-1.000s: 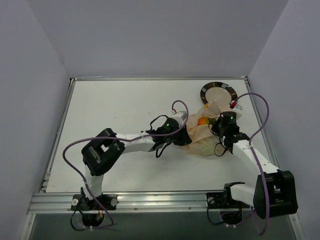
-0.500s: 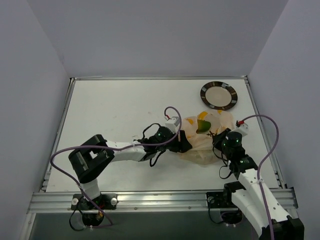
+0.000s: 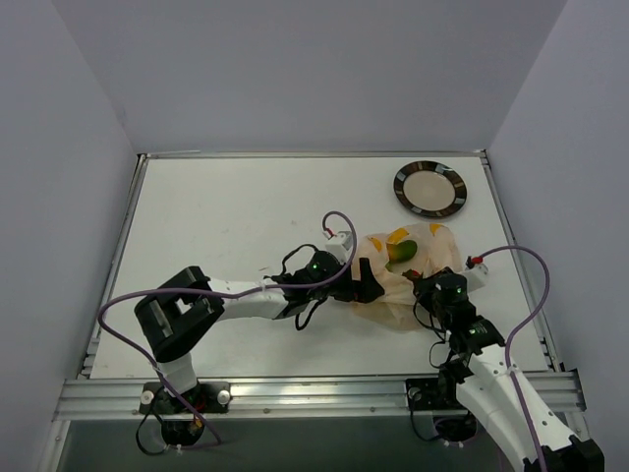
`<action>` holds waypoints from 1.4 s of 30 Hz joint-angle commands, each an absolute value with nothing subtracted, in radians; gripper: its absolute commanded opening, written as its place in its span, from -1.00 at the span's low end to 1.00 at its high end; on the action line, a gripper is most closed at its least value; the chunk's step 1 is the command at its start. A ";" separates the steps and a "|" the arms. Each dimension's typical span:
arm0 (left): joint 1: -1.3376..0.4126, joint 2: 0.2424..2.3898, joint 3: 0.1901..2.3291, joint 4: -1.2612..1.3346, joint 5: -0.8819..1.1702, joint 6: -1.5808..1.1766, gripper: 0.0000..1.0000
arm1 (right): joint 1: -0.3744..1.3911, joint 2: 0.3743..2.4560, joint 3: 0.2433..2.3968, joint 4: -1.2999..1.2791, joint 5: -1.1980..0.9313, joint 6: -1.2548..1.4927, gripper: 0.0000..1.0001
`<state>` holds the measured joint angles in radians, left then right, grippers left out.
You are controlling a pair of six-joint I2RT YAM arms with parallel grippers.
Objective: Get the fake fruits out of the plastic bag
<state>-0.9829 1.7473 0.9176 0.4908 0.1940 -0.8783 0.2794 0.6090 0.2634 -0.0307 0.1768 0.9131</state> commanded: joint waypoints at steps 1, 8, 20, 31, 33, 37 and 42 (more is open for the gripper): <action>-0.988 1.709 0.989 0.492 0.079 -0.908 0.88 | 0.293 0.572 0.212 -0.109 0.204 0.992 -0.67; -0.986 1.802 1.063 0.554 0.068 -0.905 0.79 | 0.316 0.520 0.227 -0.167 0.229 0.991 -0.48; -0.988 1.781 0.977 0.594 0.107 -0.873 -0.95 | 0.333 0.529 0.515 -0.293 0.312 0.799 0.35; -1.000 1.726 0.850 0.692 0.132 -0.850 -0.95 | 0.353 0.649 0.658 -0.341 0.215 0.707 -0.75; -1.003 1.729 0.845 0.713 0.126 -0.845 -0.95 | 0.374 0.701 0.672 -0.333 0.161 0.716 -1.00; -1.011 1.732 0.857 0.732 0.130 -0.839 -0.95 | 0.494 0.767 0.689 -0.299 0.174 0.726 -1.00; -1.019 1.718 0.864 0.745 0.127 -0.827 -0.95 | 0.581 0.876 0.703 -0.299 0.368 0.726 -0.81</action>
